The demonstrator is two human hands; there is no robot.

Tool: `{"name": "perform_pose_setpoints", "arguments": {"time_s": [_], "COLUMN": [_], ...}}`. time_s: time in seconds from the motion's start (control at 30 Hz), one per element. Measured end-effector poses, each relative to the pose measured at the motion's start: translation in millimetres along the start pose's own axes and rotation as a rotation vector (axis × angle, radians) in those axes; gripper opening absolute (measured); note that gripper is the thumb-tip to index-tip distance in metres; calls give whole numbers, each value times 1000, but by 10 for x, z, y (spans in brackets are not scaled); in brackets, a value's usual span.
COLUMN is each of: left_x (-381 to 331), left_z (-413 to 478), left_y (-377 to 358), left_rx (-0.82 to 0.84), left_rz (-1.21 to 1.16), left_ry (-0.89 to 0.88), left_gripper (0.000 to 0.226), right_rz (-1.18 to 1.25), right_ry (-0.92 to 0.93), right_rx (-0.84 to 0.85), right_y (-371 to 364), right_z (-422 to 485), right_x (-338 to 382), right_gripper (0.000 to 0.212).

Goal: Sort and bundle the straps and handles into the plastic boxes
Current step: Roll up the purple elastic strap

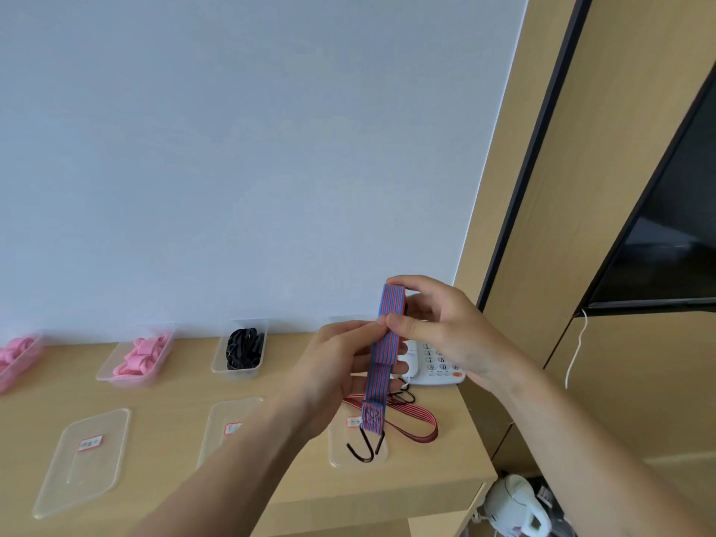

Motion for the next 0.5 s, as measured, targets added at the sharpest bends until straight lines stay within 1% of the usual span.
{"name": "perform_pose_setpoints", "arguments": {"time_s": [0.07,0.13,0.23,0.33,0.4,0.47,0.5], "left_x": [4,1,-21,-19,-15,-9,-3], "left_z": [-10,-18,-40,-57,-60,-56,-53], "left_y": [12,35,72,83,78,74,68], "left_rx": [5,19,38,63,59,46,46], "left_rz": [22,46,67,84,90,98,100], "left_ry": [11,23,6,-26,-41,-51,-54], "left_gripper": [53,57,48,28,23,22,23], "right_rz": [5,-8,-23,-35,-38,-5,58], "right_ry": [21,70,144,215,244,228,190], "right_rx": [-48,-96,-132,-194,-215,-185,-164], "right_y": [3,3,-53,-83,-89,-116,-130], "right_z": [21,21,8,-2,-14,-36,-50], "right_x": [2,24,46,51,60,63,83], "right_gripper": [47,49,55,57,57,50,42]}}
Point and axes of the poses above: each hand's wrist, its own z-axis towards the middle knuckle, its own y-axis out of the back of the hand, x = y × z, the point moved 3 cm from there along z, towards the middle knuckle, and after that the axes turned 15 degrees about -y, right-handed, at the moved point
